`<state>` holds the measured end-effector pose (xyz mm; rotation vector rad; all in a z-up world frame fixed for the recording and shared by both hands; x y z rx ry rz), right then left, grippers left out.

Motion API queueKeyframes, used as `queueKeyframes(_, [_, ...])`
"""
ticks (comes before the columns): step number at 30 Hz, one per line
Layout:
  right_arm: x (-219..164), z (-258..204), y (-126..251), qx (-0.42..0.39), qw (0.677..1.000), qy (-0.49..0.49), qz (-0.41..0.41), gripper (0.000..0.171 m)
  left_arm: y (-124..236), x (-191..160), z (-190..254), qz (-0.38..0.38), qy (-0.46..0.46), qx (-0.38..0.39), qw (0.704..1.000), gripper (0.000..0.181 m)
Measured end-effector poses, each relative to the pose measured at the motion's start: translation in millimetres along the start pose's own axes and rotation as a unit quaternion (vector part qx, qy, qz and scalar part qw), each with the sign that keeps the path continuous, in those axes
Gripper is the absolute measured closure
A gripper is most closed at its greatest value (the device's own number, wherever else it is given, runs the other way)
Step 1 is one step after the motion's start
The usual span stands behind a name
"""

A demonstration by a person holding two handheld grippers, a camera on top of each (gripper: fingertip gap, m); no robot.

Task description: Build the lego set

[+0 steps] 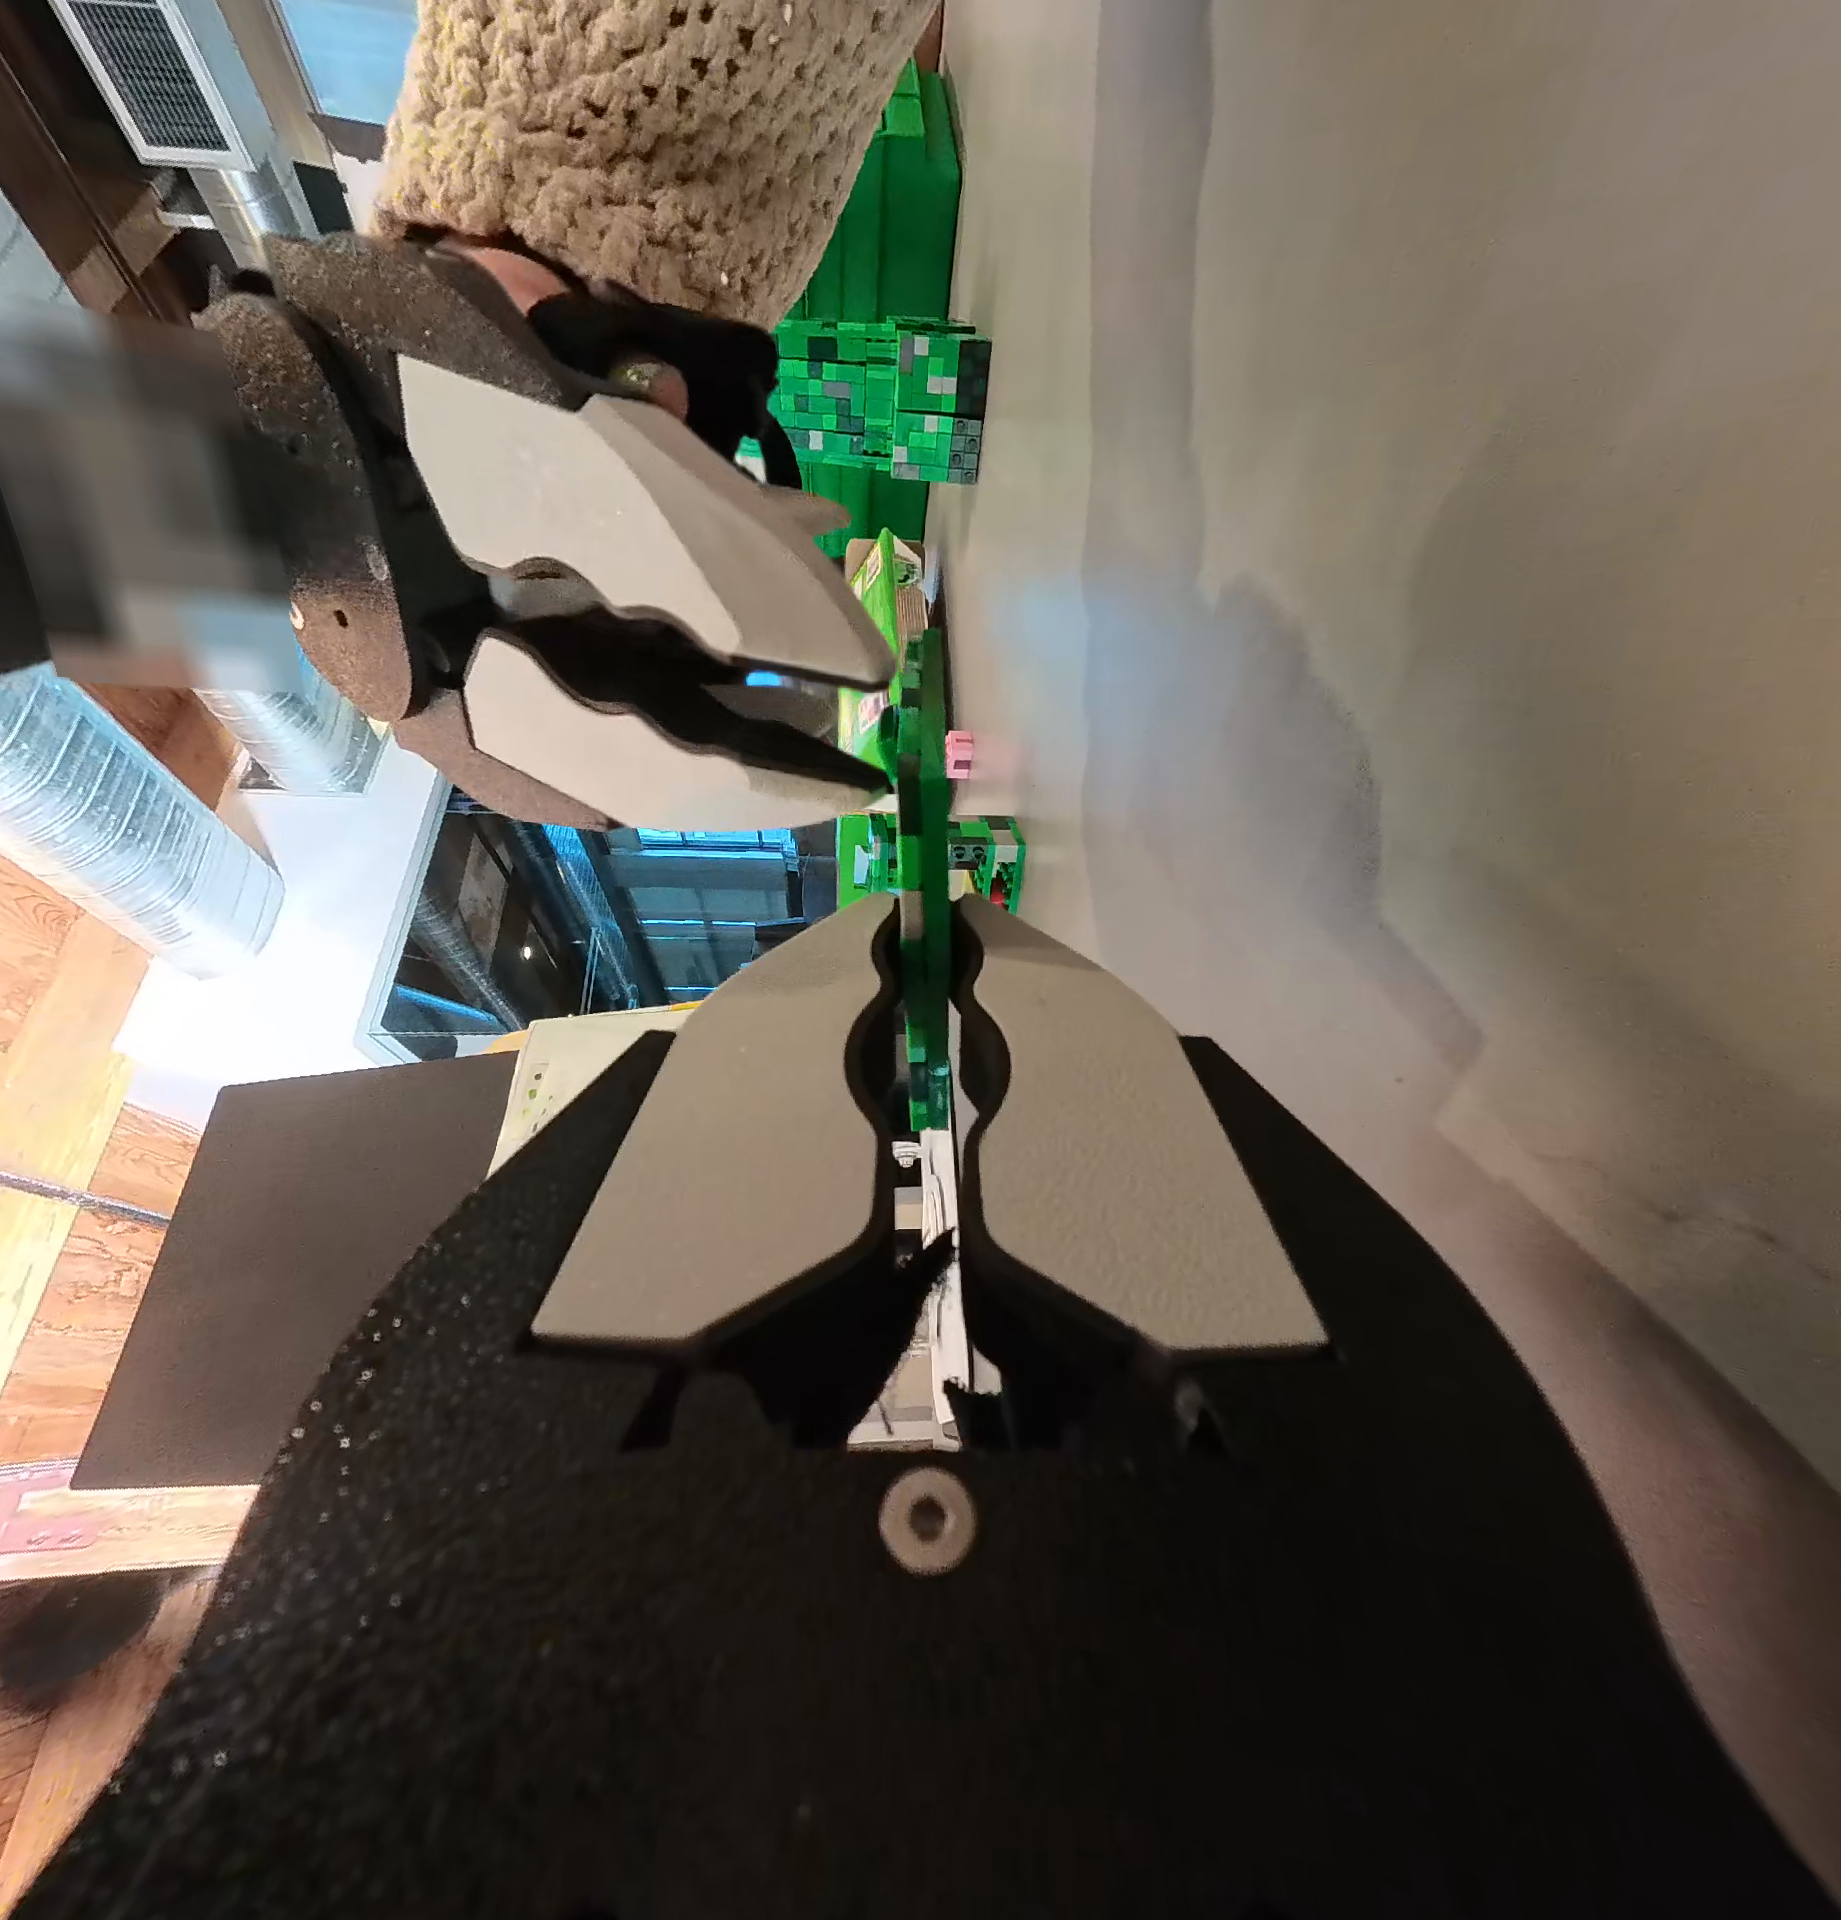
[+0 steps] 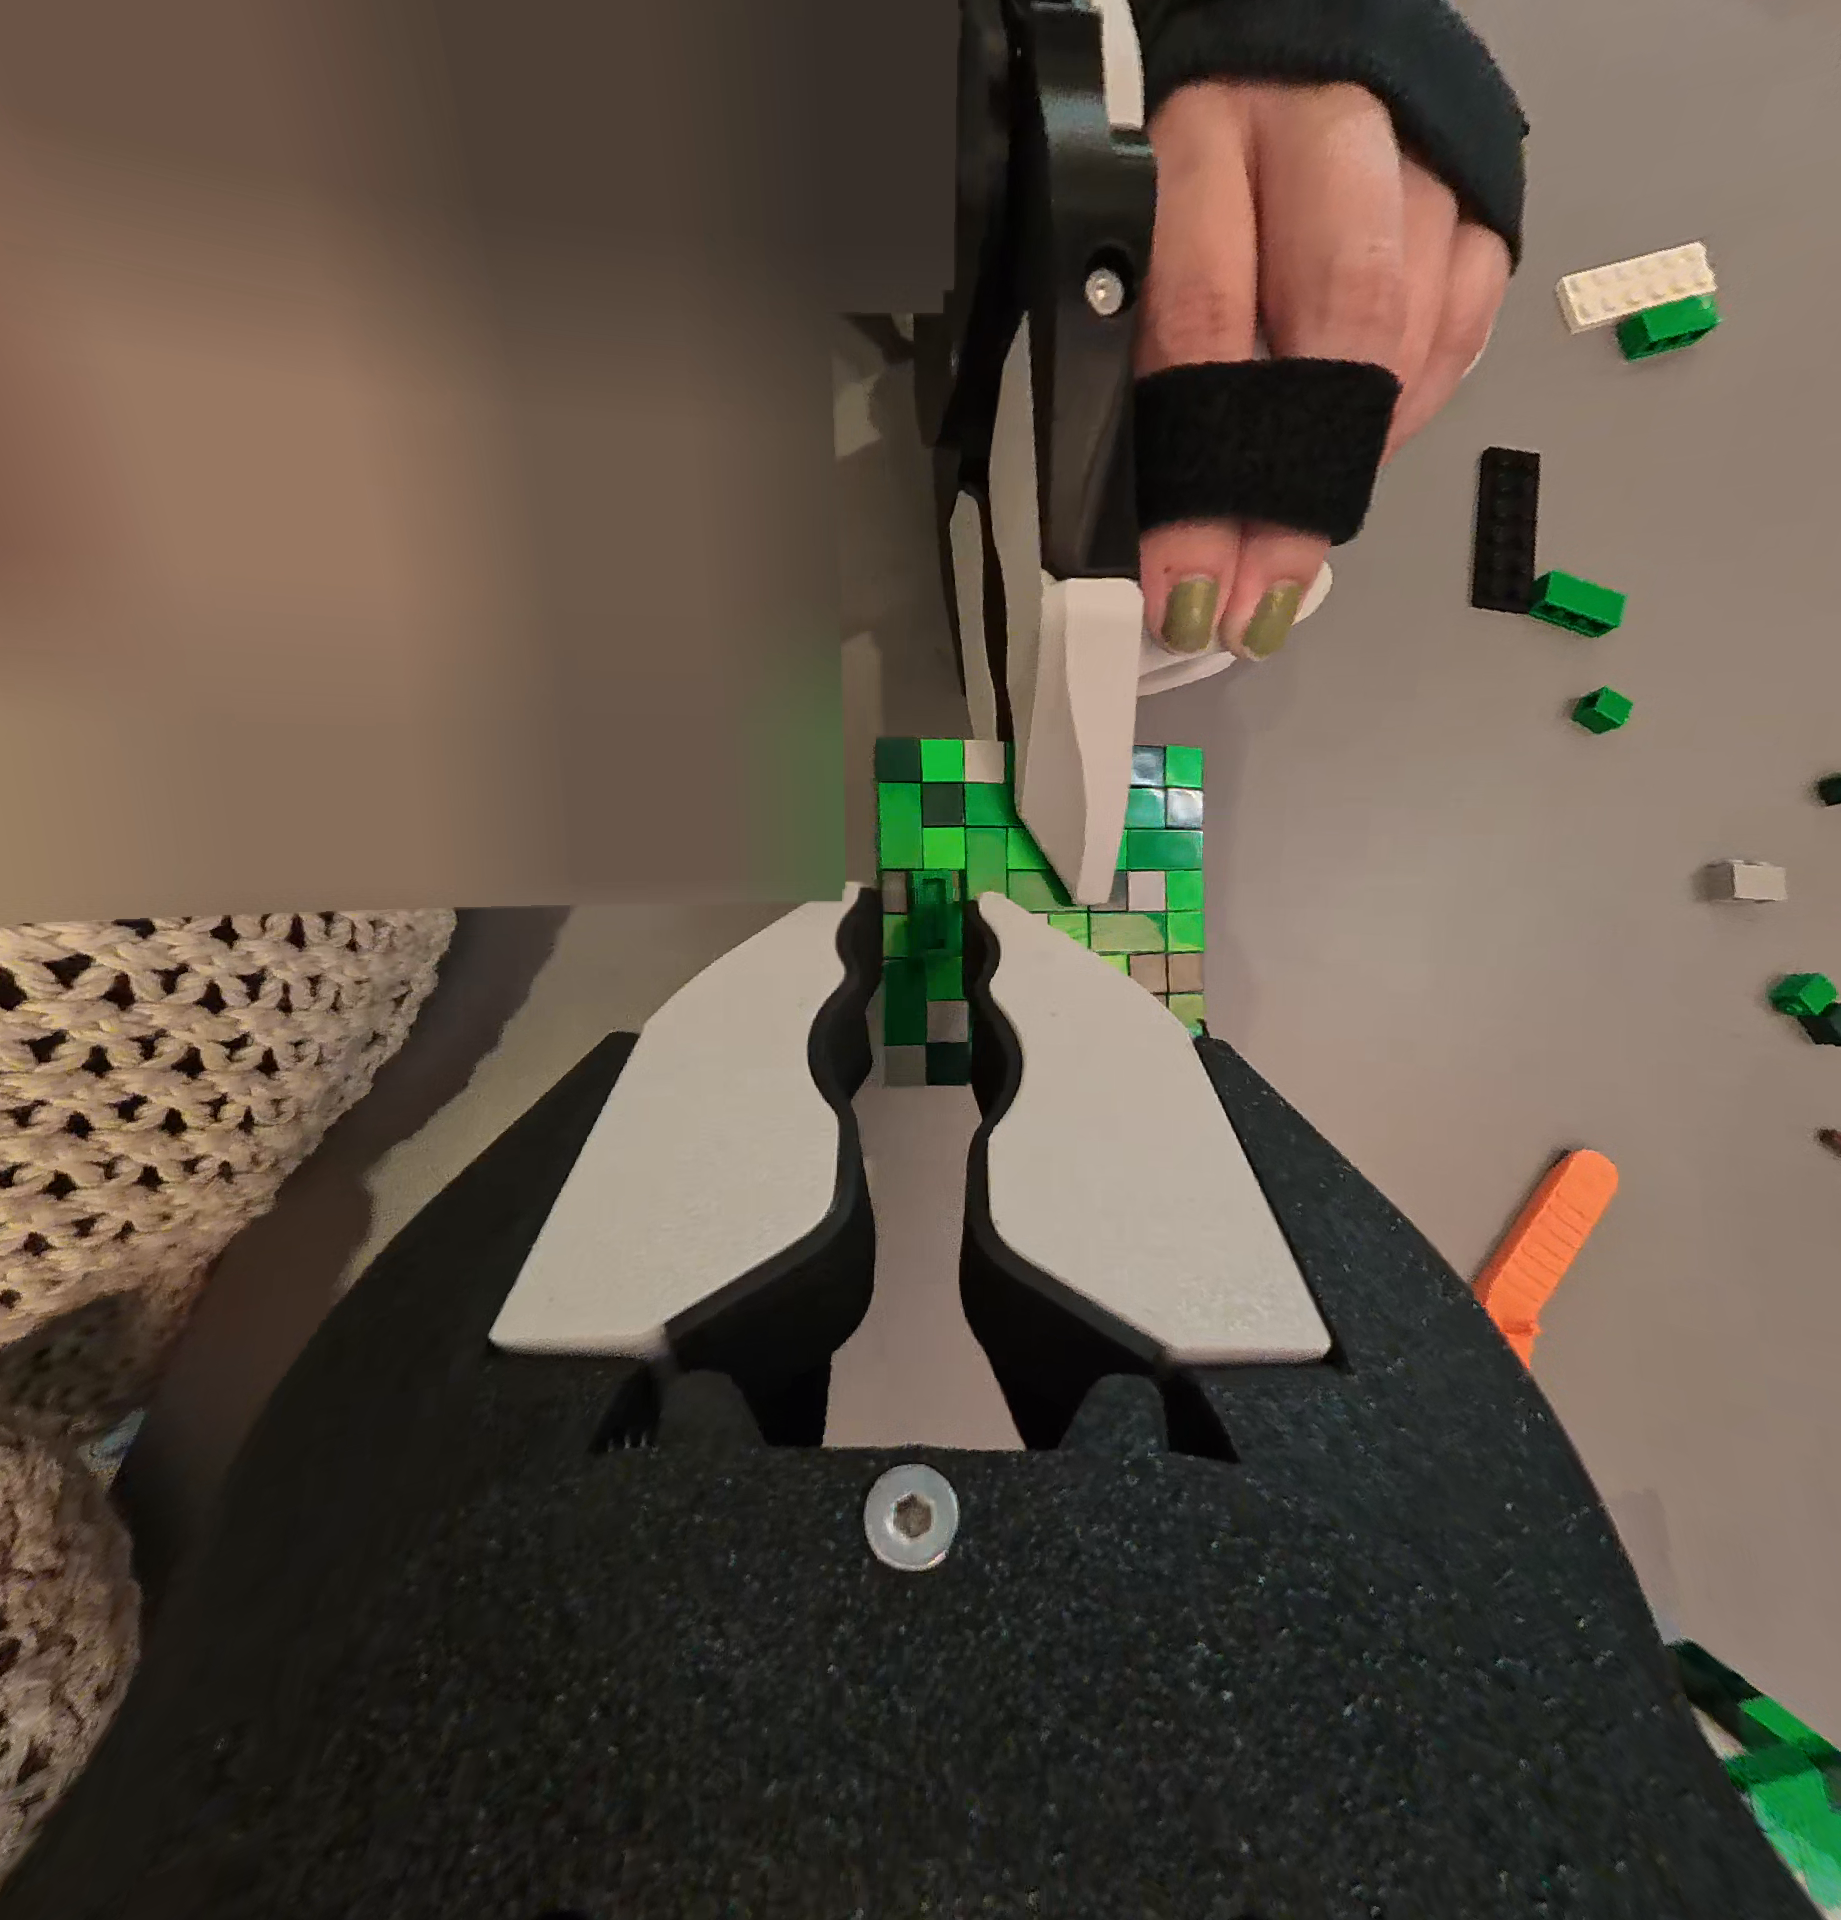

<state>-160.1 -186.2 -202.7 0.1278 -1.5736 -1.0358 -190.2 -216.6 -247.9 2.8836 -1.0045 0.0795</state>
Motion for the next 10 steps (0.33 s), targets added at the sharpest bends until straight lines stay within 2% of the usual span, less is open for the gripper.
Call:
queueKeyframes(7, [-0.7, 2.7, -0.8, -0.005, 1.0, 0.0, -0.007, 0.165, -1.3, 0.3, -0.5, 0.001, -0.003, 0.0, 1.0, 0.176])
queueKeyframes(10, [1.0, 6.8, 2.4, 0.004, 0.999, -0.04, 0.004, 0.165, -0.8, 1.1, -2.3, 0.002, -0.01, 0.008, 1.0, 0.176])
Point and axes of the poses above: each gripper's, where its closed fingertips meet, y back along the fingers, x out of its top, z = x × y across the jaws, the point moved 4 cm from there along y, back along the fingers, and after that the axes turned 11 degrees about z, right-handed, at the moved point
